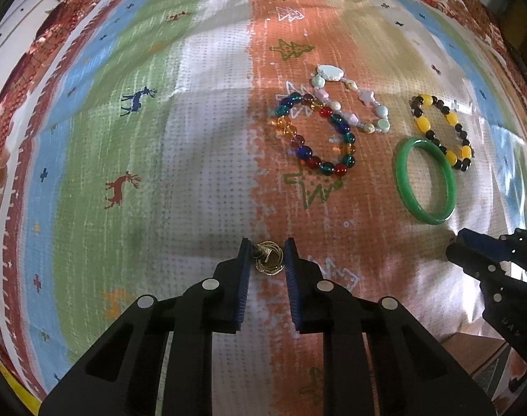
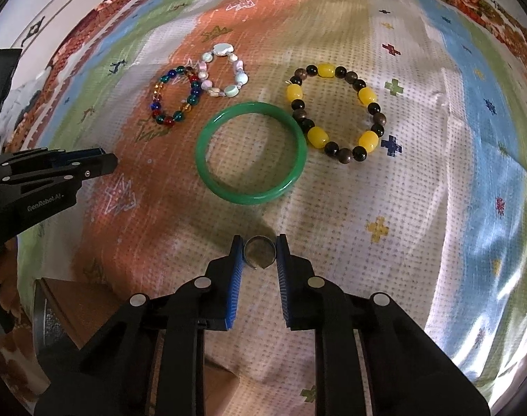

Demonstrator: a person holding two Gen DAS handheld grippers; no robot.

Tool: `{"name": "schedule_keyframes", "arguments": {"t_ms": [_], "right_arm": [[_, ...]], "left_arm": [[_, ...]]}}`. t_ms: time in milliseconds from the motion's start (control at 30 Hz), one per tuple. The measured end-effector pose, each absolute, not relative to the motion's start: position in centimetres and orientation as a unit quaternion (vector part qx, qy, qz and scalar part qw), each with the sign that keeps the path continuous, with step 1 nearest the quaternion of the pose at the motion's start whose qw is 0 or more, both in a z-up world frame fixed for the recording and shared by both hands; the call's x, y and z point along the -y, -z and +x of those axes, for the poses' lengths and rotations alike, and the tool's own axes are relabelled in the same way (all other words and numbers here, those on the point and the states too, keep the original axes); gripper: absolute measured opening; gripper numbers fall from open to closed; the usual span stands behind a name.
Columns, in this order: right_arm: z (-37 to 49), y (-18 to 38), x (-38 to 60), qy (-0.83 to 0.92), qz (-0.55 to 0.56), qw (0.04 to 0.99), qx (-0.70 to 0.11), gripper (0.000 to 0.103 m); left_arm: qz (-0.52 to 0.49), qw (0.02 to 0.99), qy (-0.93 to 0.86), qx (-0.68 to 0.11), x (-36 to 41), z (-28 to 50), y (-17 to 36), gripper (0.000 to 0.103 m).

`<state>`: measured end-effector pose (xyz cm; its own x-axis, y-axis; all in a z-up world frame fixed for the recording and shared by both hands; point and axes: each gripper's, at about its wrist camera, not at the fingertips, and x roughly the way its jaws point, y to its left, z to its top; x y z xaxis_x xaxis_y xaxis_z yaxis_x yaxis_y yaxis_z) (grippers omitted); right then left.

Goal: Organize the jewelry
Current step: 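Close the left tool on the gold ring while the right tool grasps the silver ring, then carry both rings over the silver tin and open both tools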

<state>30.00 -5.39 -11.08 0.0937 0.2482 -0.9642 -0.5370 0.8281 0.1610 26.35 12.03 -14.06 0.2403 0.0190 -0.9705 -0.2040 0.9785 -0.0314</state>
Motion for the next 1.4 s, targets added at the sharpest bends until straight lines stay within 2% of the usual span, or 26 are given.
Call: {"name": "schedule_keyframes", "arguments": {"t_ms": [900,1400], "right_arm": [[27.9,7.3,7.1,-0.259,-0.106,0.762,-0.584,0.02],[25.0,2.8,8.9,-0.262,-0.089,0.801,-0.531,0.02]], "left_arm": [[-0.094,0.816,-0.052,-0.568,-10.4,24.0,10.0,0.018],[-0.096,0.847,-0.03,-0.523,-8.4,20.2,6.1,0.018]]}}
